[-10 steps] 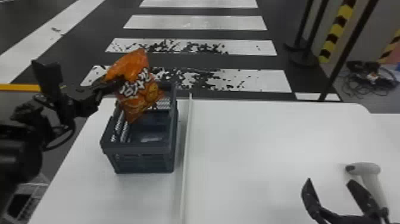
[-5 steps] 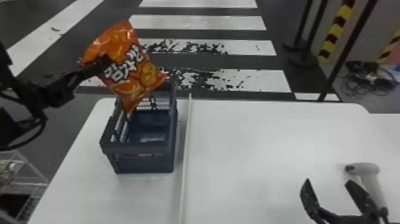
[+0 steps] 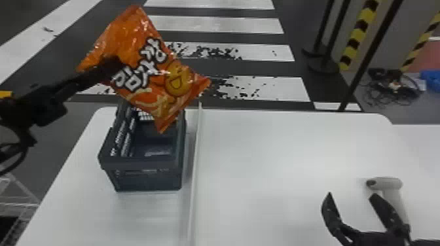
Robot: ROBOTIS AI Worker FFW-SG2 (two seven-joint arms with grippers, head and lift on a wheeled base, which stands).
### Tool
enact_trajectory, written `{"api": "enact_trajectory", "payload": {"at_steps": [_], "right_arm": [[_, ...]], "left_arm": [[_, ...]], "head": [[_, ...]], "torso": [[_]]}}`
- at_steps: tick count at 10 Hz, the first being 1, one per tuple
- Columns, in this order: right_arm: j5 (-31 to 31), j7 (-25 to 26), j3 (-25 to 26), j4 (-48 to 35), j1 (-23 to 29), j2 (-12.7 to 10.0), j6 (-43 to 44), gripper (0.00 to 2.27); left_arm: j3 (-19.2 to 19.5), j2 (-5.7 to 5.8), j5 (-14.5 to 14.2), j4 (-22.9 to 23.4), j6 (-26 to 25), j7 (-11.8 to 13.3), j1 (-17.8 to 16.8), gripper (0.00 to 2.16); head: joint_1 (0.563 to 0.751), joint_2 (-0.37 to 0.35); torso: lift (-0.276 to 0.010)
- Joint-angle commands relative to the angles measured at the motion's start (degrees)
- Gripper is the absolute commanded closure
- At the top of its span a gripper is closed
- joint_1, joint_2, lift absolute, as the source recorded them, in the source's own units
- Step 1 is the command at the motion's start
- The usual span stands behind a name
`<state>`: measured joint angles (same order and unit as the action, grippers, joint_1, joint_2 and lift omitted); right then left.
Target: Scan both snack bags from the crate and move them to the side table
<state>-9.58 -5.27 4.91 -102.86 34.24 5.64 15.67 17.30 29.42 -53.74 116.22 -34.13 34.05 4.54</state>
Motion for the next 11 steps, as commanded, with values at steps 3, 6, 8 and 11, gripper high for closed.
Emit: {"api": "enact_trajectory", "payload": {"at_steps": [3, 6, 8, 11], "right_arm": [[-0.1, 0.0, 0.2, -0.1, 0.3, -0.3, 0.4, 0.06], [-0.2, 0.0, 0.5, -0.4, 0.5, -0.6, 0.7, 0.06], [-0.2, 0.1, 0.5, -0.4, 0.6, -0.7, 0.7, 0.06], [-0.3, 0.1, 0.5, -0.4, 0.5, -0.7, 0.9, 0.06]], "left_arm": [[-10.6, -3.67, -1.5, -2.4, 0.1, 0.1, -0.3, 2.14], [-22.7, -9.21, 5.3, -10.7, 1.7, -0.7, -3.5, 2.14], [-29.6, -12.81, 10.1, -18.0, 2.9, -1.1, -7.1, 2.14], [-39.0, -15.89, 16.7, -24.0, 4.5, -2.8, -10.6, 2.14]], "head": [[0.695, -0.09], [0.695, -0.187], [0.695, -0.26], [0.695, -0.341]], "torso": [[-0.099], [-0.099], [-0.099], [-0.099]]}}
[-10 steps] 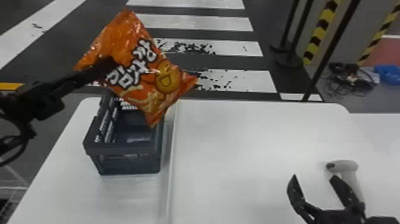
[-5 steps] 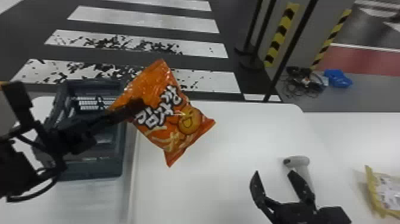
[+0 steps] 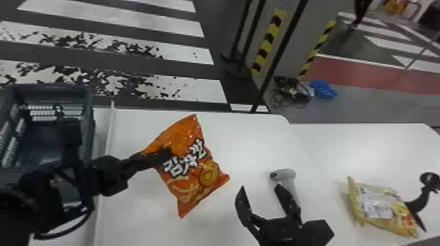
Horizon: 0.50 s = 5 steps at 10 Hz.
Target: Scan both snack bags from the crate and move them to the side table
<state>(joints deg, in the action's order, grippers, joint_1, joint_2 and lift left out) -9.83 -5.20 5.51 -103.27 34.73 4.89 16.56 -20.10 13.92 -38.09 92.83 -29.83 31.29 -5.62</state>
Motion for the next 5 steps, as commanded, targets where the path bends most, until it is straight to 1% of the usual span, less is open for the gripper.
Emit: {"api": "enact_trajectory", "payload": {"at_steps": [1, 2, 3, 4, 5], "right_arm": [[-0.1, 0.0, 0.0, 0.0, 0.0, -0.1, 0.0, 0.06], [-0.1, 0.0, 0.0, 0.0, 0.0, 0.0, 0.0, 0.06], [-0.2, 0.0, 0.0, 0.0, 0.0, 0.0, 0.0, 0.06], [-0.3, 0.0, 0.1, 0.1, 0.0, 0.0, 0.2, 0.06], [-0.4, 0.0, 0.3, 0.1, 0.0, -0.1, 0.2, 0.06]], "left_arm": [[-4.4, -0.56, 3.7, -0.6, 0.2, -0.3, -0.8, 2.14], [-6.7, -0.56, 6.3, -0.5, 0.2, -0.9, -1.2, 2.14], [-8.1, -0.47, 9.4, -0.2, 0.0, -1.3, -1.2, 2.07], [-9.1, -0.03, 11.3, 0.3, 0.2, -3.2, -1.1, 1.2], [-8.8, 0.32, 11.8, 0.7, 0.2, -4.4, -1.1, 0.0]], "head": [[0.695, -0.35], [0.695, -0.35], [0.695, -0.35], [0.695, -0.35], [0.695, -0.35]], "torso": [[-0.099], [-0.099], [-0.099], [-0.099], [-0.099]]}}
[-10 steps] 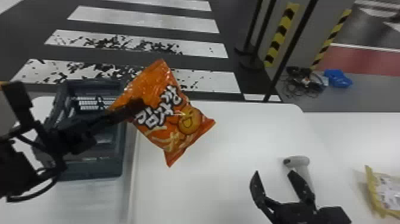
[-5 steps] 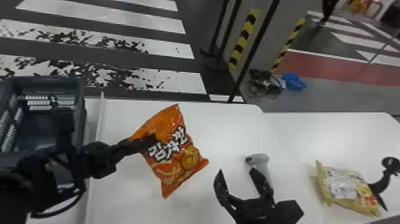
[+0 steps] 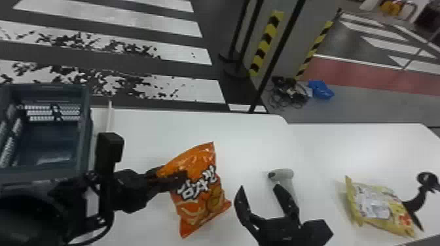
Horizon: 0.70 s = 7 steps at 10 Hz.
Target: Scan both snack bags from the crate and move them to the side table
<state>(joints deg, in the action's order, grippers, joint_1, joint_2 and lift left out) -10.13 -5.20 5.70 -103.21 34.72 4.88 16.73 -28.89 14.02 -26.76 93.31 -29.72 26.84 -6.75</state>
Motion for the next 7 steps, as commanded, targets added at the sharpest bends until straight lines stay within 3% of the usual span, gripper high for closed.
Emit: {"api": "enact_trajectory", "payload": {"at_steps": [1, 4, 5, 6, 7], "right_arm": [[-0.2, 0.0, 0.1, 0.0, 0.0, 0.0, 0.2, 0.06], [-0.2, -0.1, 0.0, 0.0, 0.0, 0.0, 0.2, 0.06], [-0.2, -0.1, -0.1, 0.0, 0.1, 0.0, 0.2, 0.06], [-0.2, -0.1, 0.0, 0.0, 0.2, 0.0, 0.2, 0.06], [-0.2, -0.1, 0.0, 0.0, 0.4, 0.0, 0.4, 0.06]], "left_arm": [[0.9, 0.57, 0.3, 0.5, 0.1, -1.0, 0.0, 0.0], [3.3, 1.01, 0.7, 0.6, 0.8, -1.1, -1.9, 0.01], [2.6, 1.01, 3.6, 0.6, 2.2, 0.7, -2.6, 0.0], [1.9, 0.92, 6.3, 1.0, 2.9, 0.6, -2.4, 0.0], [2.2, 0.92, 6.3, 2.6, 3.0, -0.5, -2.1, 0.0]], "head": [[0.695, -0.35], [0.695, -0.35], [0.695, -0.35], [0.695, -0.35], [0.695, -0.35]], "torso": [[-0.099], [-0.099], [-0.099], [-0.099], [-0.099]]}}
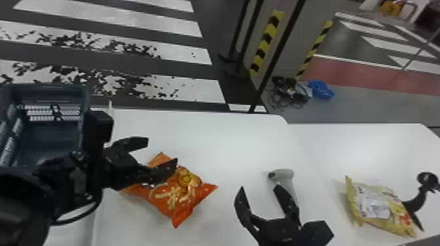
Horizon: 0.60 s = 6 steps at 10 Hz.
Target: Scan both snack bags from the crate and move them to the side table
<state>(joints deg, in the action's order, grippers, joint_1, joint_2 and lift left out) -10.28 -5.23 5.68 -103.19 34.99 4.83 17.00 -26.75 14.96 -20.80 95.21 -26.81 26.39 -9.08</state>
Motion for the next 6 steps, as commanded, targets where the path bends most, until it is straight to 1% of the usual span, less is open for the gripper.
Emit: {"api": "enact_trajectory", "payload": {"at_steps": [1, 2, 3, 4, 5, 6], "right_arm": [[0.0, 0.0, 0.0, -0.1, 0.1, 0.0, 0.1, 0.06], [0.0, 0.0, 0.0, -0.3, 0.1, 0.0, 0.1, 0.06], [0.0, 0.0, 0.0, -0.3, 0.1, 0.0, 0.1, 0.07], [0.0, 0.0, 0.0, -0.3, 0.0, 0.0, -0.1, 0.06], [0.1, 0.0, -0.1, -0.4, -0.1, 0.0, -0.1, 0.06], [0.1, 0.0, -0.2, -0.4, -0.4, 0.1, -0.3, 0.06]], "left_arm": [[1.2, 0.07, 0.5, 3.6, 0.1, -0.8, 0.6, 0.0], [4.1, 1.03, 0.4, 7.7, 0.0, -1.5, 2.6, 0.0], [7.7, 2.0, 0.4, 13.3, 0.0, -2.3, 5.5, 0.0], [11.5, 3.23, 0.4, 19.0, -0.2, -3.4, 8.7, 0.0], [14.7, 4.81, 1.6, 23.7, -0.2, -6.0, 12.2, 0.0], [18.8, 6.13, 1.6, 27.1, 0.0, -7.7, 16.5, 0.01]], "head": [[0.695, -0.35], [0.695, -0.35], [0.695, -0.35], [0.695, -0.35], [0.695, -0.323], [0.695, -0.301]], "torso": [[-0.099], [-0.099], [-0.099], [-0.099], [-0.099], [-0.099]]}}
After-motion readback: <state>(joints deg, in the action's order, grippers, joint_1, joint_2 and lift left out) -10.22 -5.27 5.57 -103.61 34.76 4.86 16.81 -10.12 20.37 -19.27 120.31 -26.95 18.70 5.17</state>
